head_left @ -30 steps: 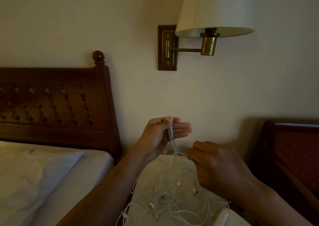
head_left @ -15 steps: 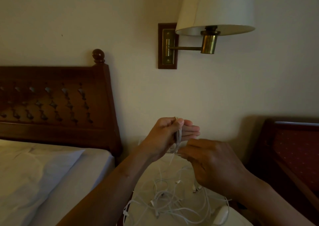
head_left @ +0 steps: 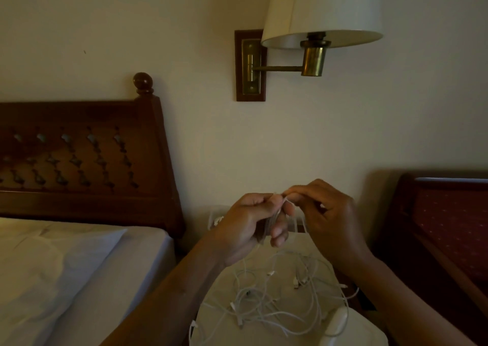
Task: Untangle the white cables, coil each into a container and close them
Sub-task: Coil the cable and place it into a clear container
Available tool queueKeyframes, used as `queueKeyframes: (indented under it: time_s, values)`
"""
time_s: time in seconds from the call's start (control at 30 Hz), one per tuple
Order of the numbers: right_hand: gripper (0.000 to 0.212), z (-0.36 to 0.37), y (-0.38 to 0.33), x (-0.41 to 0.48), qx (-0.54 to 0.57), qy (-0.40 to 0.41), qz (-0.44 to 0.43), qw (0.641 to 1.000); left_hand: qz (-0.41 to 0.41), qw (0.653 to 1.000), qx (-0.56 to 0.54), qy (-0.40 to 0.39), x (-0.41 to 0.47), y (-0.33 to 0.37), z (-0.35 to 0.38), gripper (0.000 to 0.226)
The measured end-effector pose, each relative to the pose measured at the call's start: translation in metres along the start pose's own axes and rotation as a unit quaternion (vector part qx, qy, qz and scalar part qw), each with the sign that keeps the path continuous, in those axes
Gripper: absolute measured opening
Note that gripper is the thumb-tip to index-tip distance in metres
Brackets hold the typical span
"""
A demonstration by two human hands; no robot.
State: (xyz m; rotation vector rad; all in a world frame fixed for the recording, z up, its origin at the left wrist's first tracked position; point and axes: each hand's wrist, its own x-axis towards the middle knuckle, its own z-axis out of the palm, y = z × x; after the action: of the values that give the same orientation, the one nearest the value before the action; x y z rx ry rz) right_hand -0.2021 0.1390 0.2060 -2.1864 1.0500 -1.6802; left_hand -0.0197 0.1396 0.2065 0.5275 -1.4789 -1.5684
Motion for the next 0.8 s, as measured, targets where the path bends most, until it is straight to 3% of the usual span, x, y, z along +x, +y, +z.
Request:
queueKeyframes:
  time_s: [0.1, 0.17, 0.27, 0.33, 0.43, 0.5, 0.6, 0.67, 0.8]
  values:
    - [0.018, 0.015, 0.003, -0.013, 0.092, 0.035, 0.128, 0.987, 0.033, 0.995, -0.092, 0.012, -0.004, -0.008, 0.008, 0.030]
    - [0.030, 0.026, 0.002, -0.023, 0.135, 0.023, 0.151, 0.979, 0.062, 0.990, -0.120, 0.026, -0.004, -0.012, 0.013, 0.030]
    - [0.039, 0.039, 0.001, -0.043, 0.083, -0.057, 0.162, 0.982, 0.093, 0.986, -0.120, 0.070, -0.001, -0.012, 0.012, 0.028]
    - [0.037, 0.042, -0.002, -0.052, 0.014, -0.122, 0.171, 0.978, 0.095, 0.989, -0.036, 0.110, 0.002, -0.010, 0.007, 0.028]
    - [0.025, 0.035, -0.008, -0.053, -0.101, -0.199, 0.101, 0.969, 0.086, 0.980, 0.129, 0.123, 0.005, -0.013, -0.002, 0.029]
    - [0.032, 0.027, -0.015, -0.048, -0.197, -0.249, 0.035, 0.948, 0.064, 0.962, 0.234, 0.122, 0.007, -0.014, -0.006, 0.029]
    - [0.032, 0.009, -0.025, -0.031, -0.239, -0.243, -0.074, 0.937, 0.037, 0.932, 0.348, 0.096, 0.009, -0.009, -0.011, 0.031]
    - [0.024, -0.006, -0.025, -0.020, -0.221, -0.213, -0.128, 0.943, 0.016, 0.939, 0.340, 0.038, 0.009, -0.002, -0.009, 0.037]
    - [0.017, -0.018, -0.015, -0.007, -0.176, -0.150, -0.196, 0.953, -0.039, 0.976, 0.211, -0.021, 0.013, 0.010, -0.007, 0.056]
